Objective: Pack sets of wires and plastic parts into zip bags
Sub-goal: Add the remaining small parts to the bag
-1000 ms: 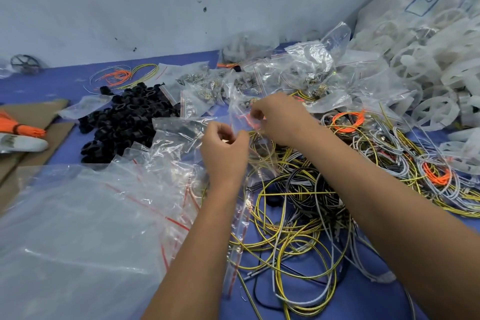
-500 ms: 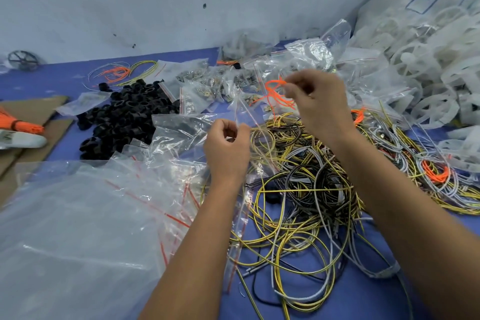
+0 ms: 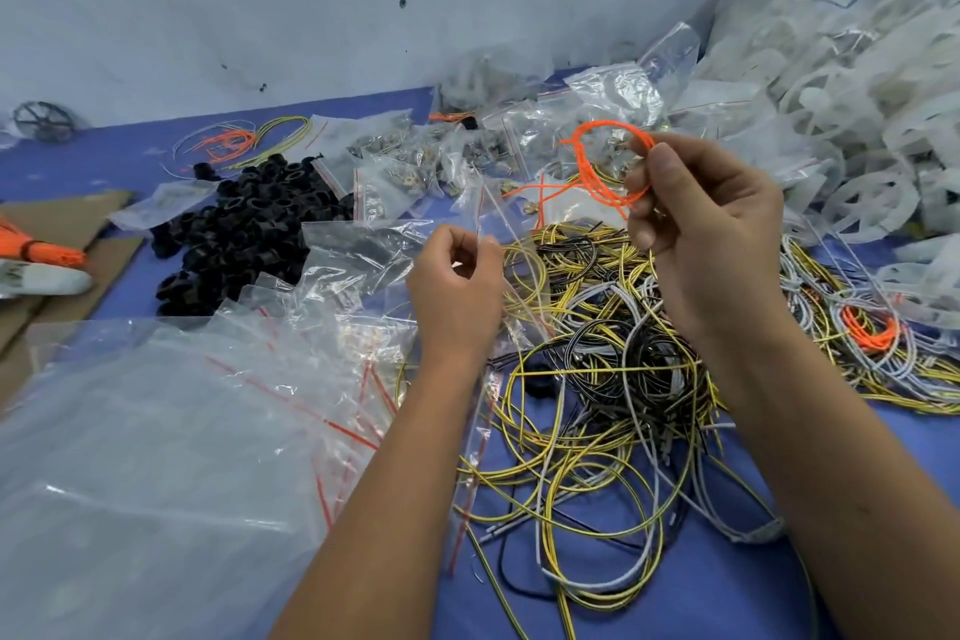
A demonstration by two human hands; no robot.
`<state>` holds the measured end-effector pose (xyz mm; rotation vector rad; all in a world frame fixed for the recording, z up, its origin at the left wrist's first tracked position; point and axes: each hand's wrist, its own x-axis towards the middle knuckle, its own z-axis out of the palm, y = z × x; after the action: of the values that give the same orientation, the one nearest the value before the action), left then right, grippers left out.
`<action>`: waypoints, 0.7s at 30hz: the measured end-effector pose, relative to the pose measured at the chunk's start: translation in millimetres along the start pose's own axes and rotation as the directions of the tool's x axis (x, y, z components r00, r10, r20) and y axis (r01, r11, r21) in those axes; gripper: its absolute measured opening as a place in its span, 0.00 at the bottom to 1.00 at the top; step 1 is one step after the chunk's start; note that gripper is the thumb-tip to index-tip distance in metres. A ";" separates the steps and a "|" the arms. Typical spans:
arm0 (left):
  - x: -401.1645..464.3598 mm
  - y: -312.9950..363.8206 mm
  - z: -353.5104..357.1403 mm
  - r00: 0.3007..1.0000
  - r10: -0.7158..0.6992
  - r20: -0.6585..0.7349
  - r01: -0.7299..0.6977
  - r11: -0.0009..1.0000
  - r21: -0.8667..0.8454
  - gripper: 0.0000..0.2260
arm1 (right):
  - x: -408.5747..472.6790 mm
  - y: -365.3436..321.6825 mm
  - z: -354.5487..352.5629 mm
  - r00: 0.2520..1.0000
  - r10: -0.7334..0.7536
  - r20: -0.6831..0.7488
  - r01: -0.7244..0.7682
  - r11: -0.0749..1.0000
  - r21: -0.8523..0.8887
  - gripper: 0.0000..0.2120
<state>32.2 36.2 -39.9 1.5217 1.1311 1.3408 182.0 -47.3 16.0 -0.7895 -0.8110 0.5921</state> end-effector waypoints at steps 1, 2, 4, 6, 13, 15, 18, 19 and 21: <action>0.5 -0.8 0.1 1.000 -0.005 -0.005 0.005 1.000 0.000 0.08 | 0.8 -0.7 -0.7 1.000 0.011 -0.014 -0.011 0.999 0.031 0.07; 0.9 -1.8 -0.1 1.000 -0.010 -0.008 0.010 1.000 -0.003 0.08 | 1.9 -1.8 -1.4 0.999 0.019 -0.028 -0.017 0.997 0.069 0.07; 1.7 -3.5 0.0 1.000 -0.014 -0.011 0.014 1.000 -0.008 0.08 | 5.2 -5.4 -4.4 0.998 0.021 -0.059 -0.012 0.988 0.156 0.09; 1.9 -4.5 0.4 1.000 -0.013 -0.007 0.013 1.000 -0.014 0.08 | 9.3 -9.4 -9.9 0.996 0.007 -0.093 0.013 0.977 0.212 0.10; 2.9 -9.6 0.2 1.000 -0.009 -0.005 0.009 1.000 -0.016 0.08 | 14.0 -3.2 -16.8 0.980 -0.016 -0.199 0.038 0.993 0.109 0.08; 2.2 -9.2 1.0 1.000 0.014 -0.014 -0.014 1.000 -0.013 0.06 | 13.3 1.3 -16.2 0.983 0.041 -0.181 -0.014 0.989 0.149 0.08; 1.8 -4.3 0.5 0.978 0.197 -0.074 -0.193 0.980 0.049 0.06 | 12.1 9.2 -15.9 0.983 0.090 -0.157 -0.074 0.992 0.100 0.06; 1.5 -2.2 -0.2 0.958 0.273 -0.084 -0.269 0.962 0.052 0.06 | 11.4 12.7 -15.4 0.985 0.100 -0.142 -0.092 0.994 0.060 0.06; -1.1 2.2 -1.3 0.931 0.362 -0.054 -0.363 0.932 -0.014 0.08 | 8.8 19.5 -13.2 0.987 0.126 -0.098 -0.128 0.992 -0.006 0.06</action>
<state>31.1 34.5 -38.0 1.7474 0.8850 1.6393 194.5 -34.8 -1.9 -0.8798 -0.6788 0.6570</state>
